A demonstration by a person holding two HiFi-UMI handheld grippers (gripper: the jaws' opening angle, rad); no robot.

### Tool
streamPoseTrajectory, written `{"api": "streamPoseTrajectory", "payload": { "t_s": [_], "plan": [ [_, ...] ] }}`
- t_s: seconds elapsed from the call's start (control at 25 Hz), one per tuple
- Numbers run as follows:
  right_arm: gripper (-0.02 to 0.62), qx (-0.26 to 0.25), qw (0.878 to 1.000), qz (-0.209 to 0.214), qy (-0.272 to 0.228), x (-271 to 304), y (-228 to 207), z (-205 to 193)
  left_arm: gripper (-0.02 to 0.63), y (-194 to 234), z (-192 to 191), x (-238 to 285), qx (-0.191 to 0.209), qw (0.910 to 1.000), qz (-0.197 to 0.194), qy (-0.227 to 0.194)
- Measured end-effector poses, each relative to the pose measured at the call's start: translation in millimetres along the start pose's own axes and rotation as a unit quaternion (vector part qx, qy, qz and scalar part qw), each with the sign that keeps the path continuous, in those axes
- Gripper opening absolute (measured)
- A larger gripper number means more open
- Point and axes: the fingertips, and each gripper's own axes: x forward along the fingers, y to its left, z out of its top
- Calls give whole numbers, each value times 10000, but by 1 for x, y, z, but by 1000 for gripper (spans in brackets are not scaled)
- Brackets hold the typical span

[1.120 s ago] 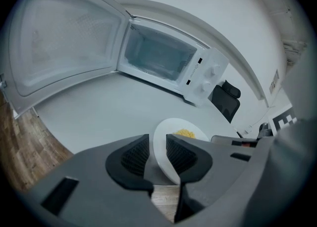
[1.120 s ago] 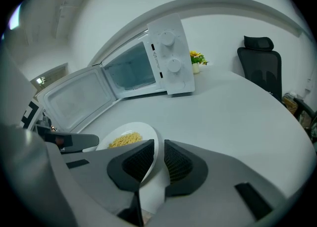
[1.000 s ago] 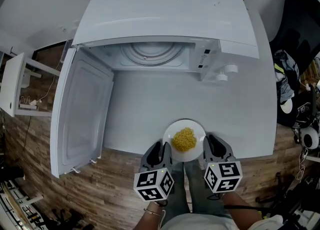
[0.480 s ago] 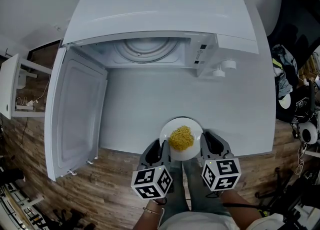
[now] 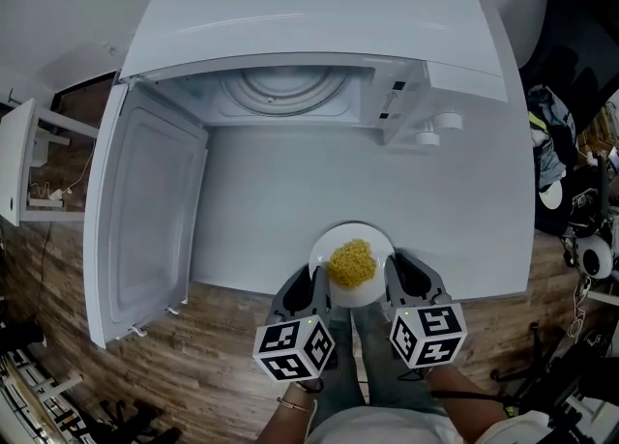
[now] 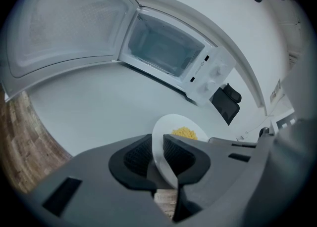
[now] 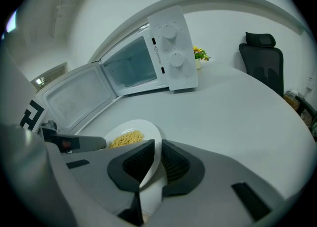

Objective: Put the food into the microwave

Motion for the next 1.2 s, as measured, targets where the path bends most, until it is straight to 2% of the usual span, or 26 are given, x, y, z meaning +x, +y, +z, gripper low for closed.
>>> {"api": "streamPoseTrajectory", "payload": {
  "t_s": [0.56,1.2],
  "plan": [
    [52,-6,9999,94,-67,2,9,6,72,6,9,-6,-14,10000,50,-63],
    [52,-239,9984,325,-408,1,40,59,72,9,62,-29,-41,9985,149,-533]
  ]
}}
